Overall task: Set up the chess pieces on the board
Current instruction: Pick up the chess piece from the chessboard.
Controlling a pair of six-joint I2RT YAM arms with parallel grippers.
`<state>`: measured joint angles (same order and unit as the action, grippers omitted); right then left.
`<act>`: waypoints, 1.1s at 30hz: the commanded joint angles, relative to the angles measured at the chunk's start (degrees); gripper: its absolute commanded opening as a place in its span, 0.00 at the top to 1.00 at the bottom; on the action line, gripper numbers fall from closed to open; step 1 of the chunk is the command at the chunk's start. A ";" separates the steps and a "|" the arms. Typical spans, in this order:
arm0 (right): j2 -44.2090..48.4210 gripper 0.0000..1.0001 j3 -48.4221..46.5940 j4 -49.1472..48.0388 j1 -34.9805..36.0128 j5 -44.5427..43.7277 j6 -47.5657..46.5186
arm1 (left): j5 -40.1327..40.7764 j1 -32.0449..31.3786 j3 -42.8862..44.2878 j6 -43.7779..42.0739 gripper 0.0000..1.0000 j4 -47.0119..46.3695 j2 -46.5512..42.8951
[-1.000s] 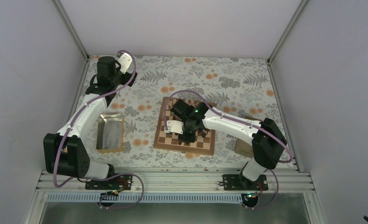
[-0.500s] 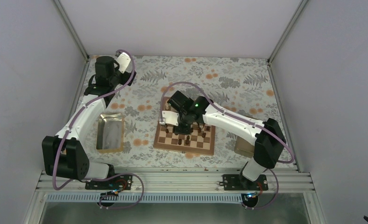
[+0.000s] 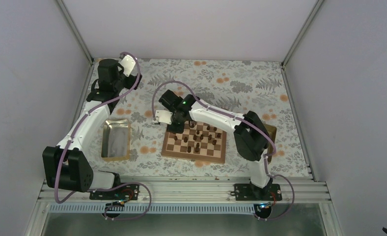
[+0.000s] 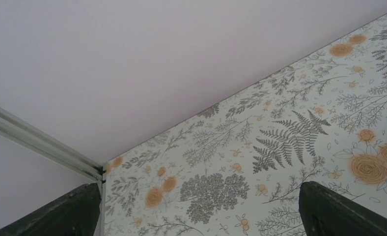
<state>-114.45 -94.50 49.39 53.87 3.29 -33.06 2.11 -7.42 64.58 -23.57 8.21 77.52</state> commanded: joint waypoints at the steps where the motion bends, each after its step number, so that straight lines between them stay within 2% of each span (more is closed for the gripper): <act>1: -1.29 0.51 -2.19 0.02 -0.66 -0.18 -0.73 | -0.80 0.39 -0.64 -0.16 0.00 -1.95 -1.05; 11: -4.48 0.51 -2.80 1.67 -1.81 0.32 -0.51 | -1.41 0.48 -1.06 -0.32 0.00 -2.14 -0.92; 19: -5.50 0.56 -2.74 2.45 -2.27 0.80 -0.71 | -1.69 0.63 -1.33 -0.33 0.00 -2.23 -1.14; 23: -6.12 0.65 -2.62 2.44 -2.33 1.36 -0.97 | -1.94 0.73 -1.33 -0.32 0.00 -2.23 -1.21; 29: -6.07 0.83 -3.02 2.91 -2.45 3.01 -1.17 | -2.18 0.90 -1.40 -0.30 0.00 -2.24 -1.42; 33: -5.98 0.88 -3.28 3.86 -2.41 3.20 -1.39 | -2.26 0.95 -1.42 -0.25 0.00 -2.21 -1.38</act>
<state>-119.72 -96.36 51.77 51.96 5.06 -34.00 0.82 -6.85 63.77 -23.57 7.38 77.49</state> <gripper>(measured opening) 0.139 0.999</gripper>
